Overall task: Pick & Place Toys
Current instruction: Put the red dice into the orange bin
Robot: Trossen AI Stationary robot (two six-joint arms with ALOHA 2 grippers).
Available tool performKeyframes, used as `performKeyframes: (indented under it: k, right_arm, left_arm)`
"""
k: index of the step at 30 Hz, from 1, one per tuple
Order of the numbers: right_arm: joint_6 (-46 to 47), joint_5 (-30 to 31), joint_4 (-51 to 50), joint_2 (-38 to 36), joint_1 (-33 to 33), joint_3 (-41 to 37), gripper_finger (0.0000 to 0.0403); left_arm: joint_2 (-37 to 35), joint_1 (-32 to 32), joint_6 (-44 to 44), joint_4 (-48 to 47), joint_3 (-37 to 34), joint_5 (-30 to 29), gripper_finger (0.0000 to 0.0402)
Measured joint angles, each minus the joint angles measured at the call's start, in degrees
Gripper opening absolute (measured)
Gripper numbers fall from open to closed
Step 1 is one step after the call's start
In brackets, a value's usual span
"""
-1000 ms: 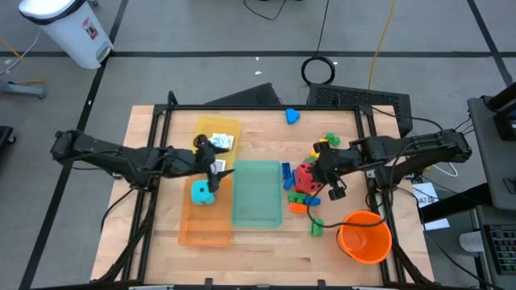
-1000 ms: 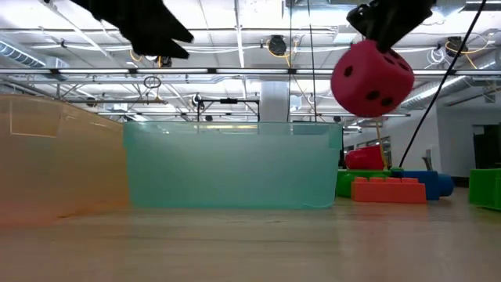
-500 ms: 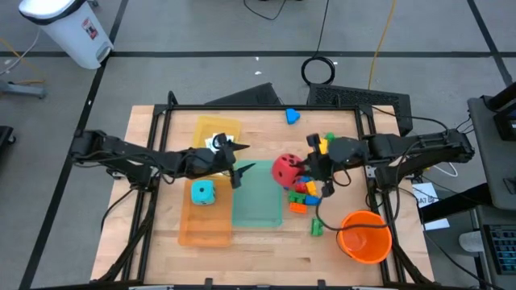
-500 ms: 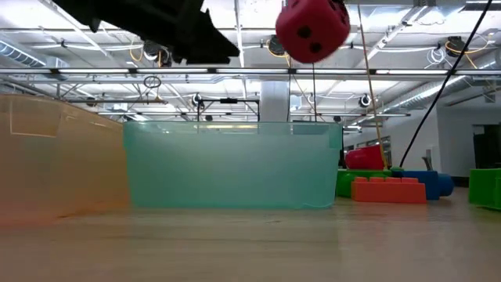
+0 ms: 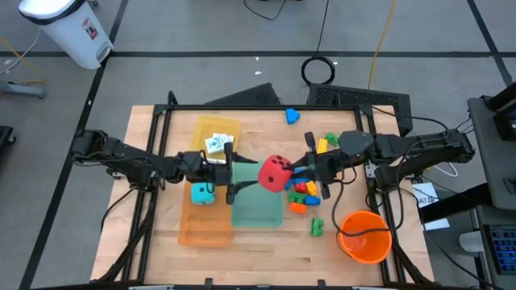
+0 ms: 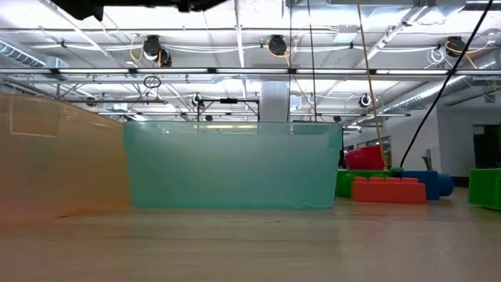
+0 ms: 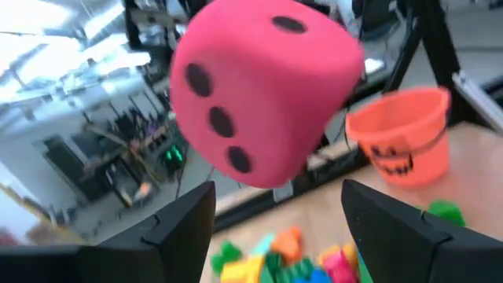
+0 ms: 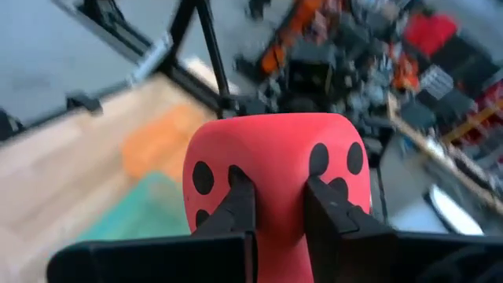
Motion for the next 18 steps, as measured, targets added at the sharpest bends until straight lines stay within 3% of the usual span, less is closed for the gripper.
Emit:
performKeyframes:
  k: [6,15,18]
  right_arm:
    - [-2.1,-2.0,8.4,0.0,0.0,-4.6,0.0028]
    - [-2.3,-1.8,8.3,-1.6,-0.2,-5.2,0.0028]
    - [-1.5,-1.8,8.0,-2.6,-0.2,-5.2,0.0028]
  left_arm:
    - [0.0,-0.3,1.8,3.0,0.0,0.0,0.0288]
    - [0.0,-0.3,-1.0,3.3,0.0,-0.2,0.029]
    - [0.0,-0.7,-5.5,3.5,0.0,-0.2,0.0286]
